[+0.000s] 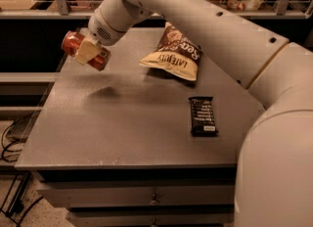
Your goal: Place coke can upright
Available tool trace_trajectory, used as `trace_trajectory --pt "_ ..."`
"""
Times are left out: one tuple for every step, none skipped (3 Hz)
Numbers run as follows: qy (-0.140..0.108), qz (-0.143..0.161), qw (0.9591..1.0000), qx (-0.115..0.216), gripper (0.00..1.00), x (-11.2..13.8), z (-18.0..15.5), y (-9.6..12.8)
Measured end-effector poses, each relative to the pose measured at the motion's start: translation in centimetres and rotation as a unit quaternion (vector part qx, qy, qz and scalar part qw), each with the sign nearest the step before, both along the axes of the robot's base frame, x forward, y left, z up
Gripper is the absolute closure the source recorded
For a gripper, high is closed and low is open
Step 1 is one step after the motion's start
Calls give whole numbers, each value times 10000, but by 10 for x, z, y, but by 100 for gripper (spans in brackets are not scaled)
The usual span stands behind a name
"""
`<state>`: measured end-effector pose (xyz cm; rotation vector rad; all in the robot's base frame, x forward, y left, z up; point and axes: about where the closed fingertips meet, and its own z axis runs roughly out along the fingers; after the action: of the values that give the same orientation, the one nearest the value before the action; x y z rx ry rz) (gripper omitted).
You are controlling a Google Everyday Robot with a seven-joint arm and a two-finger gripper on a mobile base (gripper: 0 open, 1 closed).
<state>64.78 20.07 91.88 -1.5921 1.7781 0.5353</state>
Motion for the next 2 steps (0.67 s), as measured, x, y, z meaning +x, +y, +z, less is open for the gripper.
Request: trace_trajectory --pt "-367 162 9982 442 100 -6 -2 -2" --pt "-651 224 9922 1043 100 -7 -1 -8"
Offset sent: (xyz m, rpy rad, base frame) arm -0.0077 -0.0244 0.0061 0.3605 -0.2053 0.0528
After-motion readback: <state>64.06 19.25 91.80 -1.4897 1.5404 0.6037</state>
